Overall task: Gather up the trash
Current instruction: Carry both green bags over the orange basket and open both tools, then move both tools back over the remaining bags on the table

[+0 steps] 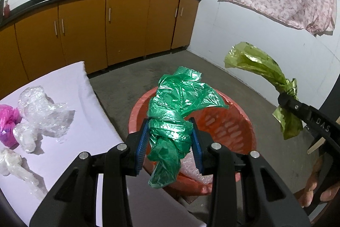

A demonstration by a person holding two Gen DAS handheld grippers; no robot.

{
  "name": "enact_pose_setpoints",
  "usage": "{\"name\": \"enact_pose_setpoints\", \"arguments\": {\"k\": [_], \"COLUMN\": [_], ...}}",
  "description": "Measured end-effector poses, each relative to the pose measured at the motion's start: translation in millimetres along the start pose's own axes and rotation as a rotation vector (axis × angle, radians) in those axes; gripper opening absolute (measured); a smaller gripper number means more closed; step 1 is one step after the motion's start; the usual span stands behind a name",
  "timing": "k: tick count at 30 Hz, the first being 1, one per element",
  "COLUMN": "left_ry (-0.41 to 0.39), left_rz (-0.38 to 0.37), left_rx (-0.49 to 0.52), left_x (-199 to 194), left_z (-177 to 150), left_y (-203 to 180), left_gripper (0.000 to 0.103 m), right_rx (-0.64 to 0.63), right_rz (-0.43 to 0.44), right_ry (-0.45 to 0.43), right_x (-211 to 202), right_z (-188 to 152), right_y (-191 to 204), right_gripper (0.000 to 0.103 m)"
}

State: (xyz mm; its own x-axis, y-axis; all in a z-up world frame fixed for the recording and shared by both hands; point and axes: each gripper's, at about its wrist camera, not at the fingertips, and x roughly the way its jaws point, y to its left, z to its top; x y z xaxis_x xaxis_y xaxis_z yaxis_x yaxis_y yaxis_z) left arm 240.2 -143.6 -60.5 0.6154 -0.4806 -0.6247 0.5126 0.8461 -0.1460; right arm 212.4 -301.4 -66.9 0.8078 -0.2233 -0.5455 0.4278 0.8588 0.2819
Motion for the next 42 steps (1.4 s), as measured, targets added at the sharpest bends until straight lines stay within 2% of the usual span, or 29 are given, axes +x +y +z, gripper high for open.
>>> {"name": "enact_pose_setpoints", "arguments": {"k": [23, 28, 32, 33, 42], "left_ry": [0.055, 0.067, 0.071, 0.073, 0.051], "left_rz": [-0.022, -0.027, -0.023, -0.022, 0.002], "left_rx": [0.052, 0.051, 0.042, 0.037, -0.005], "left_x": [39, 47, 50, 51, 38], "left_z": [4, 3, 1, 1, 3], "left_y": [-20, -20, -16, -14, 2], "left_gripper": [0.038, 0.041, 0.051, 0.053, 0.056], "right_rx": [0.031, 0.044, 0.053, 0.054, 0.056], "right_rz": [0.013, 0.03, 0.04, 0.041, 0.028], "right_ry": [0.036, 0.042, 0.044, 0.044, 0.036], "right_x": [33, 42, 46, 47, 46], "right_z": [4, 6, 5, 4, 3], "right_y": [-3, -3, -5, -5, -6], "right_gripper": [0.015, 0.018, 0.033, 0.033, 0.043]}}
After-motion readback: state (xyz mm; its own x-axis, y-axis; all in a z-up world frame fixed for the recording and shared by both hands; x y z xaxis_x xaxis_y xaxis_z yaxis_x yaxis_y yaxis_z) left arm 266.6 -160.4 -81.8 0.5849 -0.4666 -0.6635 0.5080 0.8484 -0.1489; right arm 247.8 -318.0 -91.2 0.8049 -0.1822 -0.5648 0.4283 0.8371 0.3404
